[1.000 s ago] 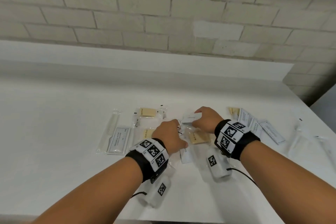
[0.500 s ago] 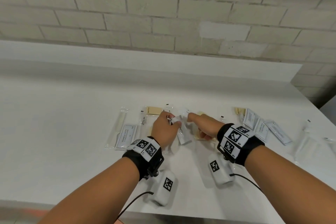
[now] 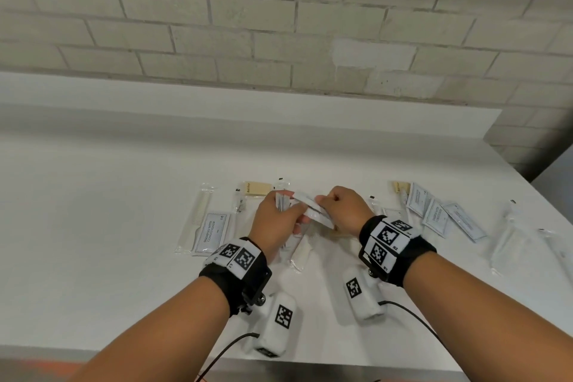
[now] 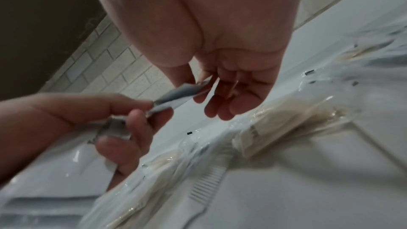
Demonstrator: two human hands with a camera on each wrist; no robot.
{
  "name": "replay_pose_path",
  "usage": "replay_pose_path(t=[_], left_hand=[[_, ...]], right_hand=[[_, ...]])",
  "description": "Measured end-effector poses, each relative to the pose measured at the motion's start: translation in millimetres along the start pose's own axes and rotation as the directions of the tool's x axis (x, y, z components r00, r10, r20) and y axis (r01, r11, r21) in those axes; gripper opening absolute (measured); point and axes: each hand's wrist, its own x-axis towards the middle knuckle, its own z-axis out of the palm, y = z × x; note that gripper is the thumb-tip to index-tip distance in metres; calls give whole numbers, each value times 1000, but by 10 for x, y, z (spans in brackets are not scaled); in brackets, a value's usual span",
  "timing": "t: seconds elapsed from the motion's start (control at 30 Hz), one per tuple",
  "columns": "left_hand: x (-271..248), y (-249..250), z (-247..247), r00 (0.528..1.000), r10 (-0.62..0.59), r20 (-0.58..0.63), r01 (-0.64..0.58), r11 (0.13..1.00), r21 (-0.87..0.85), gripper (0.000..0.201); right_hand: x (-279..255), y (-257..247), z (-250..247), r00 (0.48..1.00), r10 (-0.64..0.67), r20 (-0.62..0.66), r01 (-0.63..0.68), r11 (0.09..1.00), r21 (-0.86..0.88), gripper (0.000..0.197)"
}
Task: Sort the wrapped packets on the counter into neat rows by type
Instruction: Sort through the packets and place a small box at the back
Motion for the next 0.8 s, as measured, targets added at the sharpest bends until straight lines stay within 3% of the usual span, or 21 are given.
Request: replay_pose_path(t=[0.13,0.23,0.3,0.37,0.43,0.5,0.57,0.6,0.73,0.8], left_hand=[[-16,67,58,999,15,50,-14,1000,-18,6],[-4,-2,68,1000,-15,-1,15,1000,23,14],[4,-36,72,1000,-20,-15,21,999,36,13],[6,-40,91,1000,-16,3,15,998,53,11],[17,-35,107,1000,-8,20,7,998,59,9],[29,-23,112,1000,-12,29,11,999,32,15],[28,-1,113,998,-22,55,22,1000,5,28],[24,8,114,997,-34,75,33,999,3,33],[1,42,124,993,-101,62,102,995,-12,48],[19,55,123,994,-95,47,98,994,-57,52]], right_hand=[[-23,57,-3,997,7,71,-9,999,33,35],[-62,104,12,994,9,110,-18,996,86,5],[-83,94,12,994,12,111,-24,995,102,14],[-102,44,-7,993,5,119,-20,992,123,9],[-100,5,-40,991,7,137,-29,987,160,20],[-117,-2,-71,985,48,164,-81,976,201,7],[-99,57,-108,981,53,184,-92,973,210,40],[-107,66,-126,982,40,183,-78,976,204,45],[-139,116,-185,990,-44,136,13,976,218,9],[-137,101,-187,990,-36,134,-9,947,322,9]])
